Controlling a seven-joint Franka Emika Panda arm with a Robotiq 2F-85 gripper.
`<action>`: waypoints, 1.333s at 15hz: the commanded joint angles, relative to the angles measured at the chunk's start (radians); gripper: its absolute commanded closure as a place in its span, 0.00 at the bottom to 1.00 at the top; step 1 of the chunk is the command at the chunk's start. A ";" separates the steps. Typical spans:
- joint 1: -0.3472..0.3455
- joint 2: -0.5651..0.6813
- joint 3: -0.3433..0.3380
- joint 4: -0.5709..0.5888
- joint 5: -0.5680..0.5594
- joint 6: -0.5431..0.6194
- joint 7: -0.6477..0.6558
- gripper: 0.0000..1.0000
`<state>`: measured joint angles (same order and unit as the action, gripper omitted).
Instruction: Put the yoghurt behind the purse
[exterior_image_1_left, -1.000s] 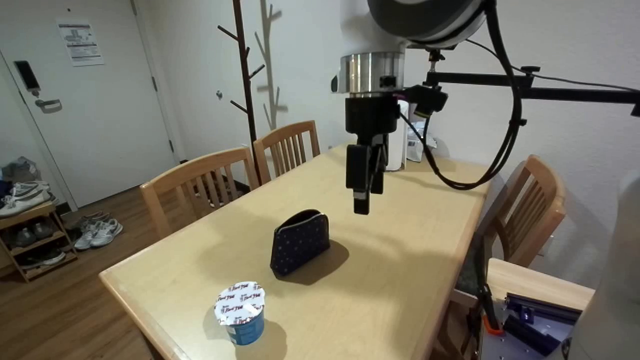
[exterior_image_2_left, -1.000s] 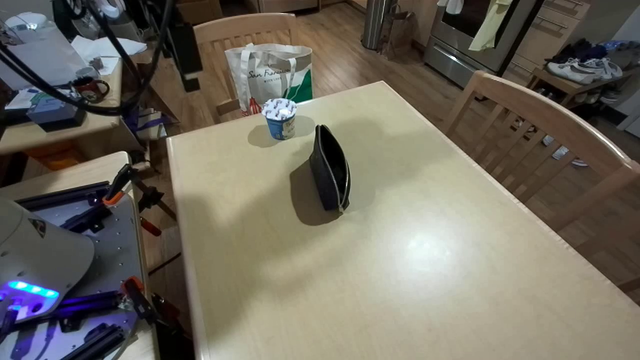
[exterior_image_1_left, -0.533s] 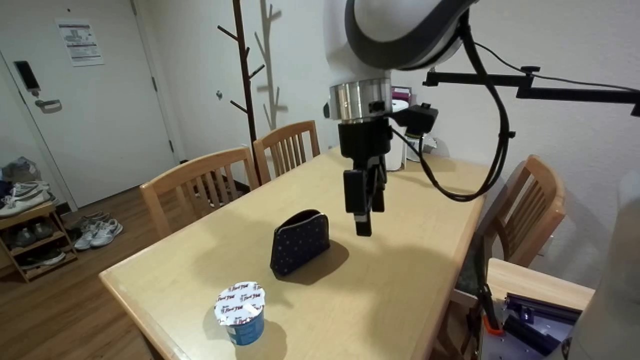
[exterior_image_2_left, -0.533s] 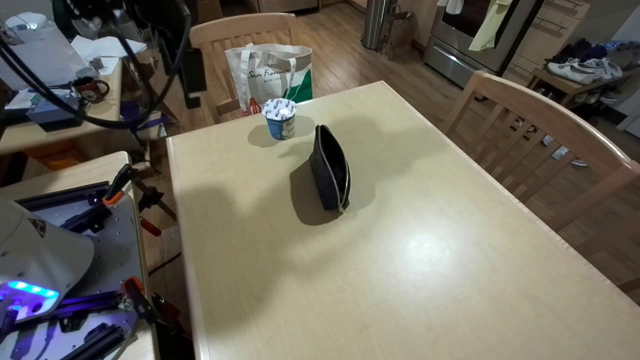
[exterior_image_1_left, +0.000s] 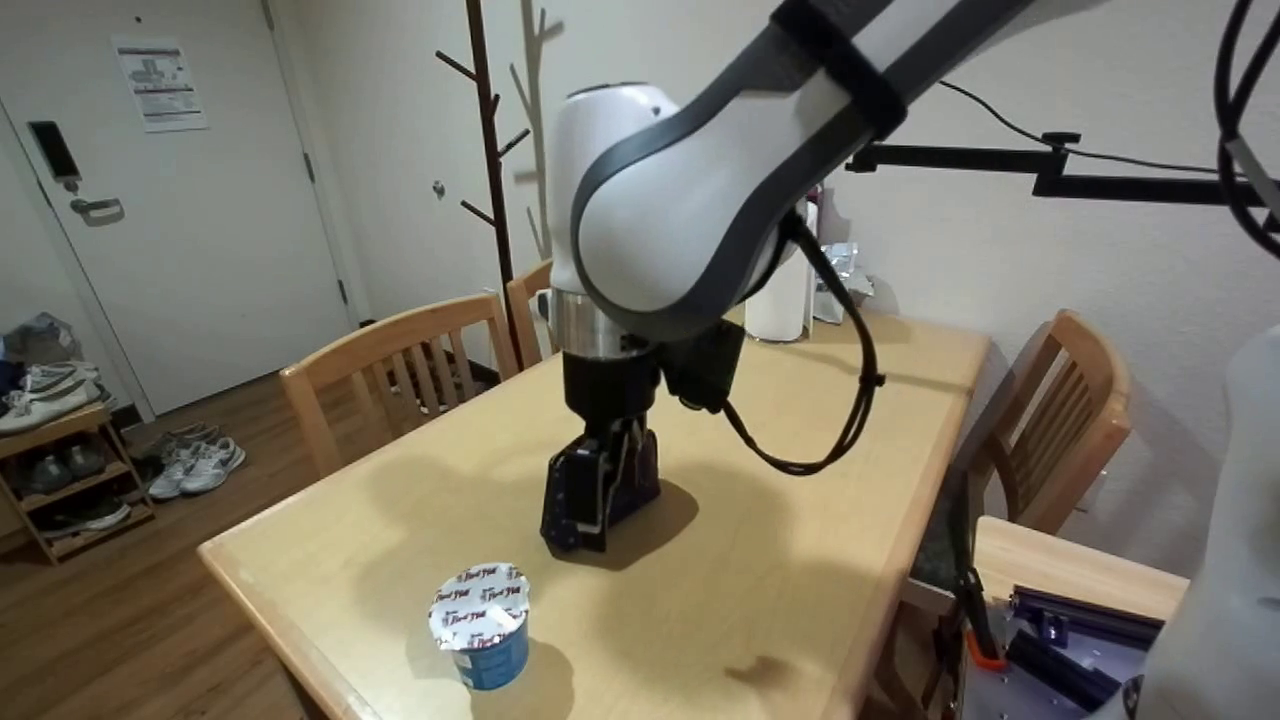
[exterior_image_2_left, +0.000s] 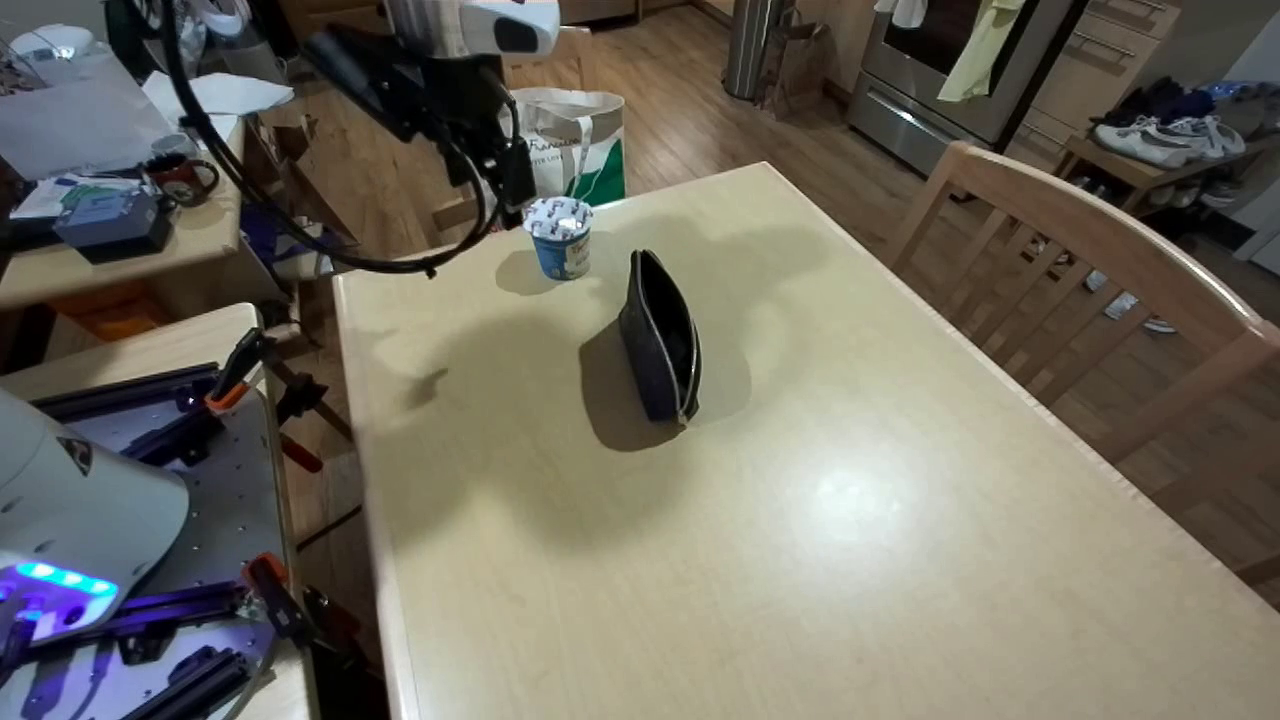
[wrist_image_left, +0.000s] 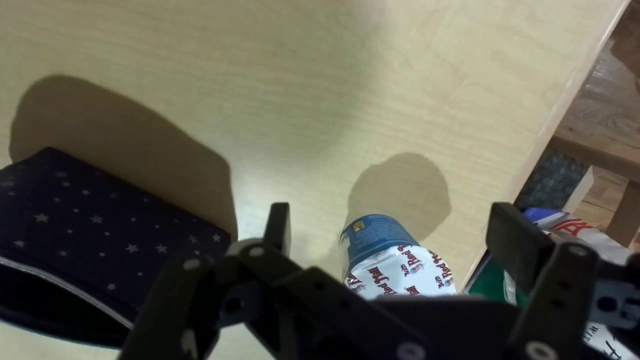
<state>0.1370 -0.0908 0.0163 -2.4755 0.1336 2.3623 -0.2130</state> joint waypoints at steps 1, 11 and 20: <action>-0.018 0.012 0.017 0.011 0.002 -0.002 -0.004 0.00; 0.004 0.300 0.082 0.027 0.001 0.368 0.342 0.00; 0.075 0.357 0.012 0.068 -0.203 0.340 0.518 0.00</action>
<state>0.1555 0.2372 0.0820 -2.4392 0.0587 2.7091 0.1648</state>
